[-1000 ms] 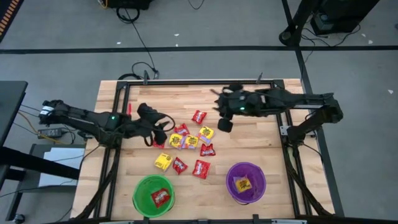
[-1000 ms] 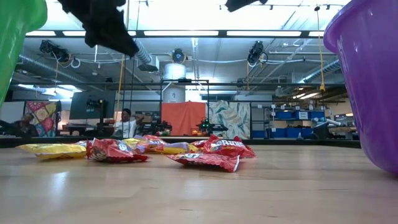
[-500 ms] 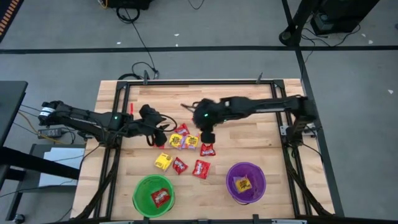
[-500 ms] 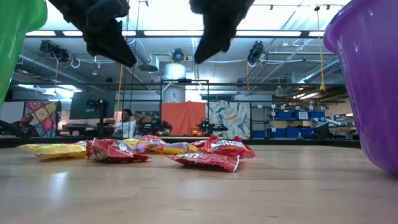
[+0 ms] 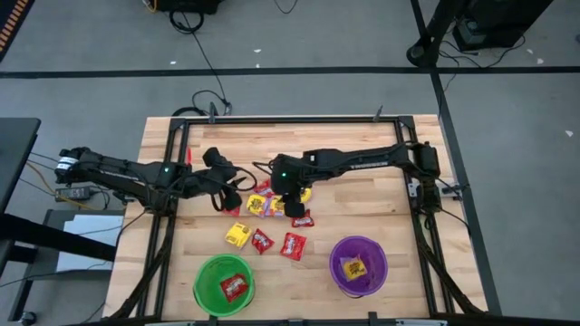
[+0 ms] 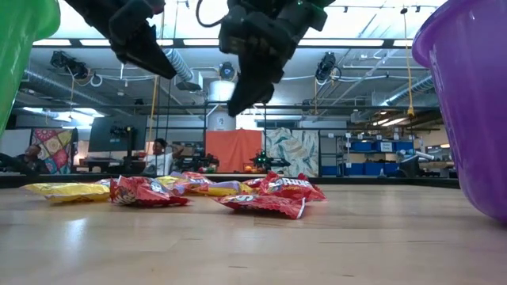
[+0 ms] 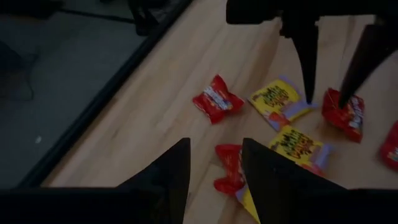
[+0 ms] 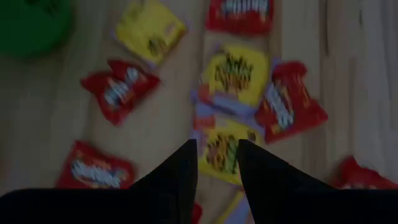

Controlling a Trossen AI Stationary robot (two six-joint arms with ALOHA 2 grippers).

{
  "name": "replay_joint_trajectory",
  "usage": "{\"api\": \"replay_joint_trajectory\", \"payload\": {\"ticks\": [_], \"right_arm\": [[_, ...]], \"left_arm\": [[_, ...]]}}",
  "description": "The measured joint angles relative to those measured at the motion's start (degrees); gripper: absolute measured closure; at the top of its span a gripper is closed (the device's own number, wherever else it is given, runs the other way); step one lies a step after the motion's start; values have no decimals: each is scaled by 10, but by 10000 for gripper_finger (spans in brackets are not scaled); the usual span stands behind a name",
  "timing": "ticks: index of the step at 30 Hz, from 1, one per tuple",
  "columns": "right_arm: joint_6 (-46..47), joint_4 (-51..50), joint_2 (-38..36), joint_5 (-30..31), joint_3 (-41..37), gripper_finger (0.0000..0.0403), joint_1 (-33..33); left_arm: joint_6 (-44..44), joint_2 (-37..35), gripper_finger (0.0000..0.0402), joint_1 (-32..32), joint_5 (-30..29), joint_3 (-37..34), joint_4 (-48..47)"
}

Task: Sort candy by brand, put in halloween buckets
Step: Put the yellow candy into the purple bucket

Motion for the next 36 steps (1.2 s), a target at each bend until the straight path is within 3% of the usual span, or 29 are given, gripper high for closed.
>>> {"api": "replay_joint_trajectory", "payload": {"ticks": [6,15,28,36], "right_arm": [[42,30,1,-102,0,274,0],[55,35,44,8,-2,274,-1],[14,-1,105,-2,-3,272,-17],[-7,15,103,-55,-3,224,-27]], "left_arm": [[40,2,249,0,-4,0,10],[72,6,249,0,-4,0,7],[44,6,249,0,-11,0,6],[44,6,249,0,-13,0,6]]}}
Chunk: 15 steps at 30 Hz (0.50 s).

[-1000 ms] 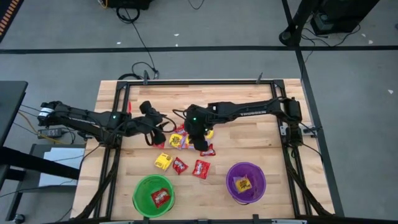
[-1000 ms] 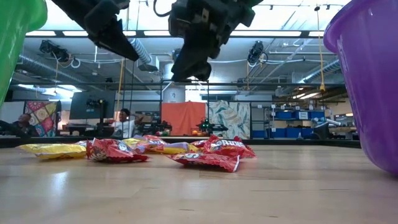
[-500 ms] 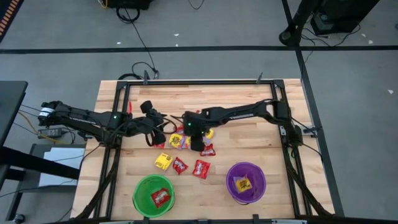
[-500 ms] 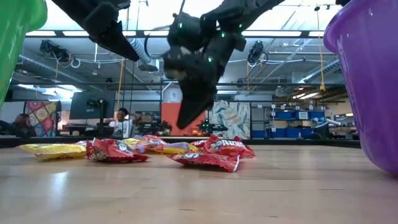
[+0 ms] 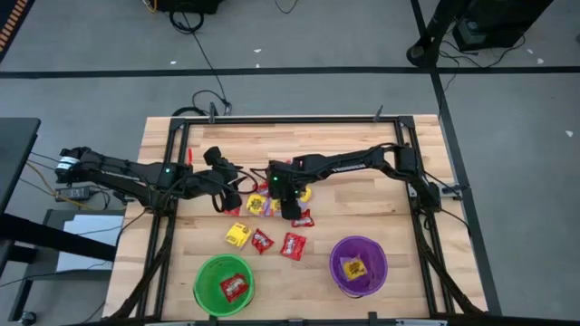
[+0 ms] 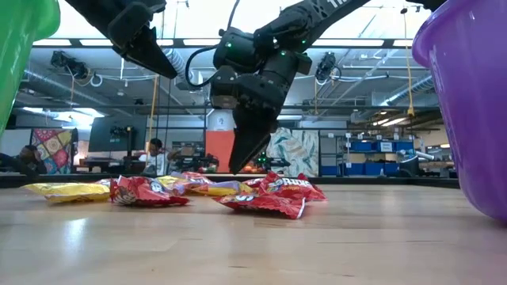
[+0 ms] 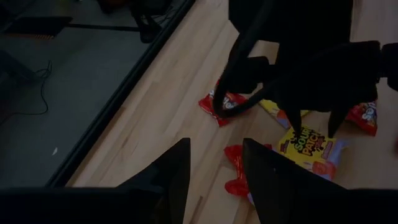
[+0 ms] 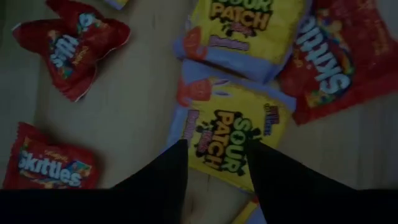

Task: Sort candy by brand, put in halloween buckets
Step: Put the yellow candy into the purple bucket

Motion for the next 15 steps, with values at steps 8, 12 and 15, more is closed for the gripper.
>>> {"api": "replay_joint_trajectory", "payload": {"ticks": [8,12,15], "right_arm": [[5,25,5,-2,0,170,-10],[14,32,11,-2,-5,157,-10],[21,44,10,1,-11,153,-10]], "left_arm": [[15,0,249,0,0,0,0],[32,0,249,0,0,0,0],[37,0,249,0,0,0,0]]}}
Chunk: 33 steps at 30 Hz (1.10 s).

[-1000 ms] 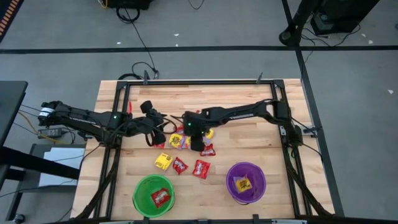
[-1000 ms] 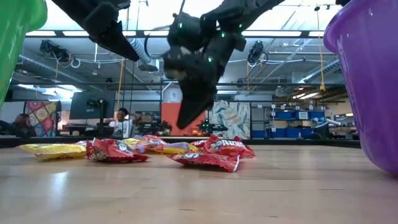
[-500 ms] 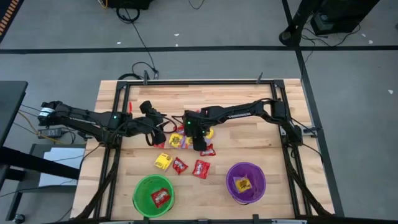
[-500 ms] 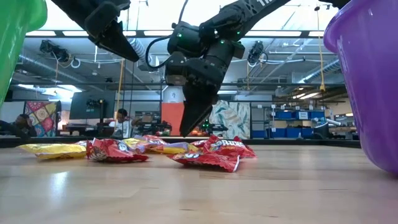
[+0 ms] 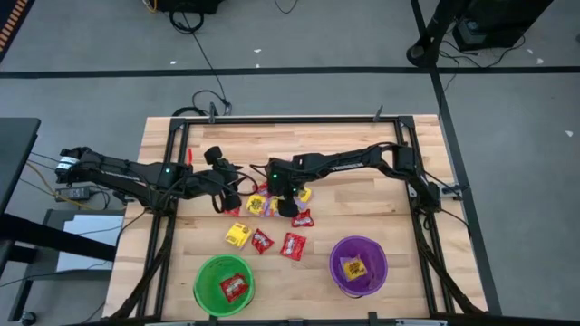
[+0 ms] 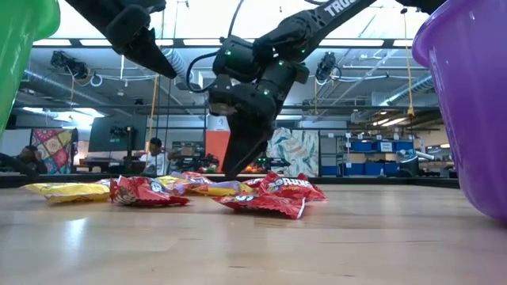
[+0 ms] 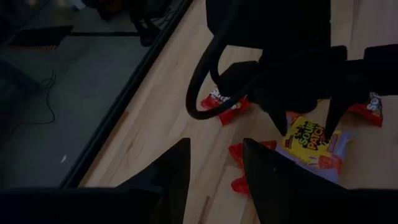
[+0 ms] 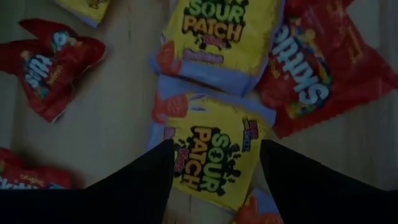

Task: Sort candy by brand, put in halloween buckets
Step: Put the yellow candy into the purple bucket

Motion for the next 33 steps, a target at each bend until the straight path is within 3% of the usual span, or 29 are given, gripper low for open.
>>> {"api": "replay_joint_trajectory", "payload": {"ticks": [16,19,27,33], "right_arm": [[51,66,-2,-13,-65,162,3],[45,65,-2,-2,-65,191,6],[17,26,0,-18,-25,317,5],[-16,-66,0,-4,42,369,5]], "left_arm": [[-11,0,249,0,0,0,21],[-9,0,249,0,0,0,35],[-11,0,249,0,0,0,31],[-11,0,249,0,0,0,31]]}}
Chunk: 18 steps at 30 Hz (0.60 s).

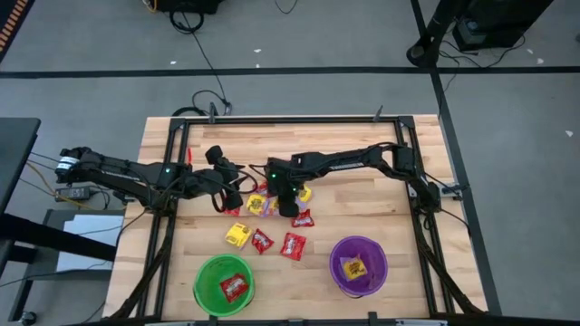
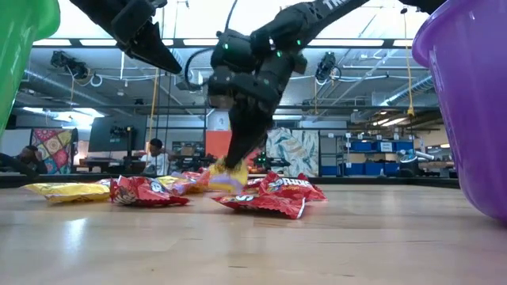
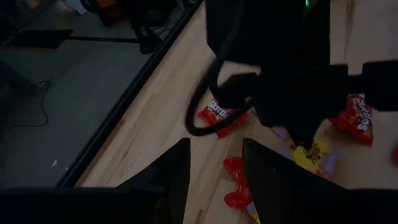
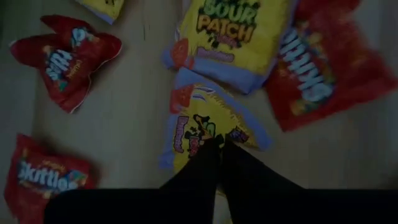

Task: Sort candy by brand, put in halloween buckets
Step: Put the yellow candy into the purple bucket

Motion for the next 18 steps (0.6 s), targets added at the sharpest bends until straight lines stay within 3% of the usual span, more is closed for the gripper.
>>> {"api": "replay_joint_trajectory", "payload": {"ticks": [5,10,18], "right_arm": [[-22,-113,-11,67,63,384,15],[-18,-160,-45,108,77,390,27],[75,-272,-134,166,77,391,54]], "left_arm": [[0,0,249,0,0,0,-1],[0,0,249,0,0,0,-4],[5,0,249,0,0,0,-7]]}}
